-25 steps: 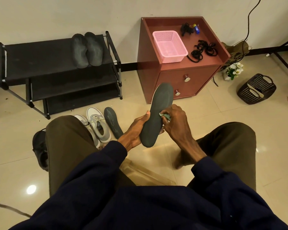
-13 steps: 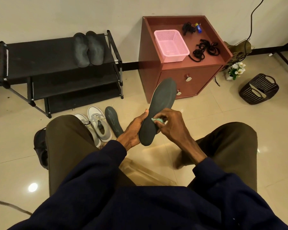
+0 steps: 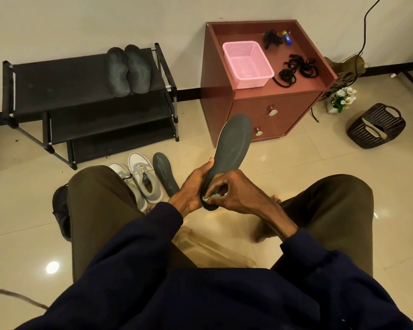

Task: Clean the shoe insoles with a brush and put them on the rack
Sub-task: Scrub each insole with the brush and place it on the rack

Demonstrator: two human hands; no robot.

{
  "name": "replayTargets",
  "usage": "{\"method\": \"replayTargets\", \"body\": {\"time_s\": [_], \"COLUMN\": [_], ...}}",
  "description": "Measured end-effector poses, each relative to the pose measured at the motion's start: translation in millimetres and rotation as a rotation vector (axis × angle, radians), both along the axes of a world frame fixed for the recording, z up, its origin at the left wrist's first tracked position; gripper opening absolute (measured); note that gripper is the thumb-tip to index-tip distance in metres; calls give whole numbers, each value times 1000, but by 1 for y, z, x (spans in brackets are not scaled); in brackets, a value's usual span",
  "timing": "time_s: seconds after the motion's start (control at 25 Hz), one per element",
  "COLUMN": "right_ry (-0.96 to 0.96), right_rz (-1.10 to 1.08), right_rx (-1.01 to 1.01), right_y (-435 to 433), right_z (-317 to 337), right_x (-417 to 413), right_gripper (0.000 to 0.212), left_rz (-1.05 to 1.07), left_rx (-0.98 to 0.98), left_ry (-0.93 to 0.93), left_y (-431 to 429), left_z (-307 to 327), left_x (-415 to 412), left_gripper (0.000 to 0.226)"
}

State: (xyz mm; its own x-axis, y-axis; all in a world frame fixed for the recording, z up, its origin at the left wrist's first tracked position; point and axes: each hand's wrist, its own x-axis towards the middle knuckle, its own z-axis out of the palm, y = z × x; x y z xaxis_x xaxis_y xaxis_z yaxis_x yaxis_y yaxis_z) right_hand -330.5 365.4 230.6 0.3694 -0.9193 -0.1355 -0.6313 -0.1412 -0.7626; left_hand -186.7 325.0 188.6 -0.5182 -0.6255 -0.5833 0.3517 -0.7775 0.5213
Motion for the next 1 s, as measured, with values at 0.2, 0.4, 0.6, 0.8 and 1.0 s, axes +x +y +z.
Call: {"method": "replayTargets", "body": {"time_s": [0.2,0.4,0.6,0.8,1.0], "right_ry": [93,-33,22,85,-50], "right_rz": [-412,-168,-250,-489,-81], "right_rx": [-391,-189,-232,-440,-20], "right_y": [-10,1,-9,-11,-1], "right_z": [-19,-10,-9,-22,-4], "right_x": [-13,2,-4,-16,1], "right_gripper": [11,12,12,12,12], "left_rz": [-14,-23,-21,-33,-24], "left_rx": [2,27,22,50,48], "left_ry": [-36,-55,-50,-6,-86], "left_y": [2,3,5,6,5], "left_z": [5,6,3,6,0], "left_x": [-7,-4,-3,-9,-3], "left_gripper": [42,37,36,36,35]}}
